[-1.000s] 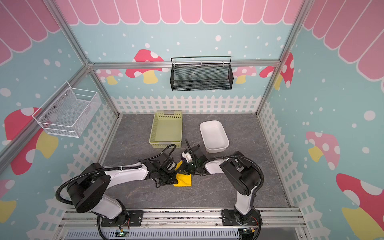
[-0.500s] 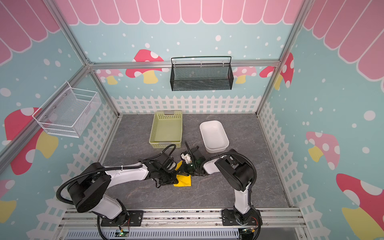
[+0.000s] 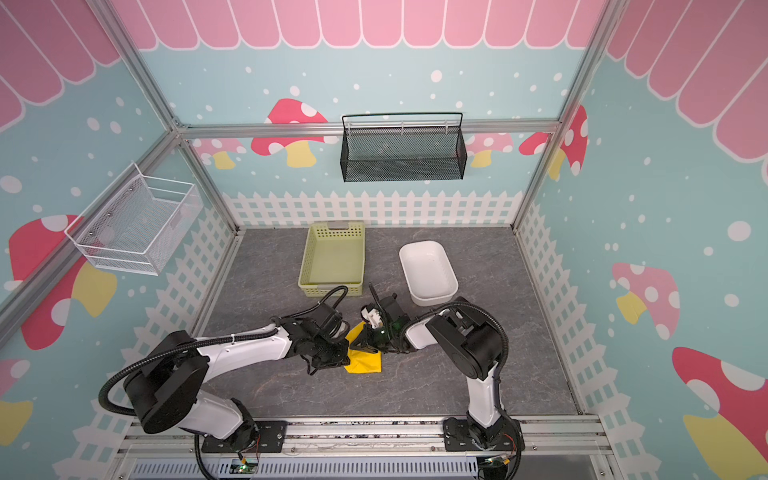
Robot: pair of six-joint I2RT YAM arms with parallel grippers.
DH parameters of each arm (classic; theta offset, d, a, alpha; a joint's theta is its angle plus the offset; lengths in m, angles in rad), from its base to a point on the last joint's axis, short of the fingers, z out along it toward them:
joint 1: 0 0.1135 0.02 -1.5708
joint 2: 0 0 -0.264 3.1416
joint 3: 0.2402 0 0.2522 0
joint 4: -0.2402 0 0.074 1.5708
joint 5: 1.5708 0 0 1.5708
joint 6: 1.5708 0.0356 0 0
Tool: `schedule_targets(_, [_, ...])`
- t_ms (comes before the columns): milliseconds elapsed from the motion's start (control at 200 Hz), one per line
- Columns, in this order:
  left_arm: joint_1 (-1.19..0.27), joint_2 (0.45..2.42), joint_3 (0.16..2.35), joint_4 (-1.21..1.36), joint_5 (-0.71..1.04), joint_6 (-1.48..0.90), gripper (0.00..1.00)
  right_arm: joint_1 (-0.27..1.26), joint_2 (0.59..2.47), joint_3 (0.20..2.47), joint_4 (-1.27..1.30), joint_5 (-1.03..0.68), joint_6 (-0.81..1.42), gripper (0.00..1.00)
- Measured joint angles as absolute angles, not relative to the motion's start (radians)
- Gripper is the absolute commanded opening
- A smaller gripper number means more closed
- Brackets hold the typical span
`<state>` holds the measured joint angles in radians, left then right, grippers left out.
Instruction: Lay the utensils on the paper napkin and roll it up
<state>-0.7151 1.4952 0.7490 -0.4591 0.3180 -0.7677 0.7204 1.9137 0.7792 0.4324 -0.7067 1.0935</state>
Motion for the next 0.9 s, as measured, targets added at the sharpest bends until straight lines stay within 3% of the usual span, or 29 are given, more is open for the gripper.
schedule_targets(215, [-0.633, 1.449, 0.766, -0.494, 0.287, -0.744, 0.05, 0.721, 1.914, 0.774, 0.470, -0.722, 1.099, 0.31])
schedule_targets(320, [-0.615, 1.449, 0.778, -0.504, 0.283, -0.732, 0.05, 0.721, 1.913, 0.774, 0.480, -0.729, 1.100, 0.34])
schedule_targets(430, [-0.603, 1.456, 0.804, -0.508, 0.283, -0.725, 0.05, 0.722, 1.913, 0.773, 0.482, -0.730, 1.101, 0.30])
schedule_targets(705, [-0.581, 1.531, 0.870, -0.491, 0.299, -0.721, 0.03, 0.722, 1.914, 0.764, 0.464, -0.709, 1.101, 0.09])
schedule_targets(901, [-0.582, 1.596, 0.902, -0.478, 0.335, -0.714, 0.00, 0.722, 1.916, 0.760, 0.466, -0.708, 1.100, 0.04])
